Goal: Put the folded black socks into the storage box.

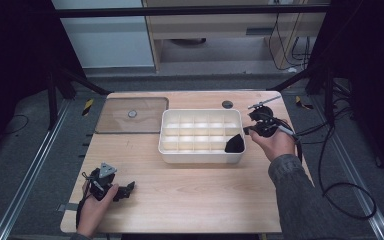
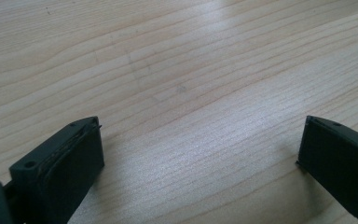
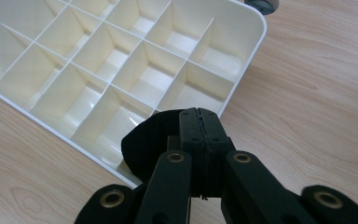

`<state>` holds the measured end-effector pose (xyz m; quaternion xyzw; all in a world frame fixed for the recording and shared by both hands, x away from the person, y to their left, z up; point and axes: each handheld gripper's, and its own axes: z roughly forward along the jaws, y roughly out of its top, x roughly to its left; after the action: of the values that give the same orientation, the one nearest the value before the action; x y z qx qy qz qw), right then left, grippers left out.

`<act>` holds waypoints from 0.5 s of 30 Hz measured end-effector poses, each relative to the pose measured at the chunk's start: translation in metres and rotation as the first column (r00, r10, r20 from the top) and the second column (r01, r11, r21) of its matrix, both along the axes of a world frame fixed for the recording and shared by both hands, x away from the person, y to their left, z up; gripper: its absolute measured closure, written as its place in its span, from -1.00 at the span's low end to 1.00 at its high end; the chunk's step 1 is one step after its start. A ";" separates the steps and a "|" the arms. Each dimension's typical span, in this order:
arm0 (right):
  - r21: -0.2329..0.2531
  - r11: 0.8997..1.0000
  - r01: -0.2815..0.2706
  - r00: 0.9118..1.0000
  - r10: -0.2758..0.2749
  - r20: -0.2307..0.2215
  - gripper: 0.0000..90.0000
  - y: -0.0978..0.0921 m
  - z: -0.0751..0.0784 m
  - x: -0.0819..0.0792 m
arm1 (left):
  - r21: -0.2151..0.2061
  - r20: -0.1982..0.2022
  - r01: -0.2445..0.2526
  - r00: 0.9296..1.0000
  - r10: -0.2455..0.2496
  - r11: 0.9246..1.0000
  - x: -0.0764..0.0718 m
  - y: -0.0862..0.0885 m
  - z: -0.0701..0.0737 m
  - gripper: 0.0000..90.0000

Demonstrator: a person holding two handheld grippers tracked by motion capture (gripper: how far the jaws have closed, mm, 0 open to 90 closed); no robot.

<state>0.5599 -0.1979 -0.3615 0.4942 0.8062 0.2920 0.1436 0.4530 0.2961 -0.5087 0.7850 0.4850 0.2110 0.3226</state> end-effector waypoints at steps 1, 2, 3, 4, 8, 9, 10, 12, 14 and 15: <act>0.005 1.000 0.004 1.000 -0.004 0.003 1.00 -0.001 0.001 0.000 | 0.000 0.000 0.001 1.000 -0.001 1.000 0.000 0.000 0.000 -1.00; 0.014 1.000 0.004 1.000 -0.004 0.012 1.00 -0.003 0.002 -0.001 | 0.000 0.000 0.000 1.000 0.000 1.000 0.000 0.000 0.000 -1.00; 0.014 1.000 0.004 1.000 -0.004 0.012 1.00 -0.003 0.002 -0.001 | 0.000 0.000 0.000 1.000 0.000 1.000 0.000 0.000 0.000 -1.00; 0.016 1.000 0.006 1.000 -0.006 0.018 1.00 -0.004 0.003 -0.001 | -0.001 -0.001 0.000 1.000 0.000 1.000 0.000 0.000 0.000 -1.00; 0.025 1.000 0.005 1.000 -0.006 0.026 1.00 -0.005 0.005 -0.003 | 0.000 0.000 0.000 1.000 0.000 1.000 0.000 0.000 0.000 -1.00; 0.026 1.000 0.001 1.000 -0.001 0.031 1.00 -0.005 0.006 -0.005 | 0.000 0.000 0.000 1.000 0.000 1.000 0.000 0.000 0.000 -1.00; 0.028 1.000 0.000 0.999 -0.001 0.034 1.00 -0.005 0.007 -0.005 | -0.001 0.000 -0.001 1.000 0.001 1.000 0.000 0.000 0.000 -1.00; 0.027 1.000 0.001 0.999 -0.002 0.038 1.00 -0.005 0.008 -0.006 | -0.001 -0.001 0.000 1.000 0.000 1.000 0.000 0.000 0.000 -1.00; 0.027 1.000 0.002 0.999 -0.004 0.047 1.00 -0.005 0.010 -0.006 | -0.001 -0.001 -0.001 1.000 0.001 1.000 0.000 0.000 0.000 -1.00; 0.027 1.000 0.002 0.999 -0.004 0.052 1.00 -0.005 0.011 -0.006 | -0.001 -0.001 -0.001 1.000 0.001 1.000 0.000 0.000 0.000 -1.00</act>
<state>0.5538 -0.2031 -0.3507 0.4896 0.7974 0.3153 0.1584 0.4530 0.2959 -0.5087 0.7847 0.4855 0.2106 0.3228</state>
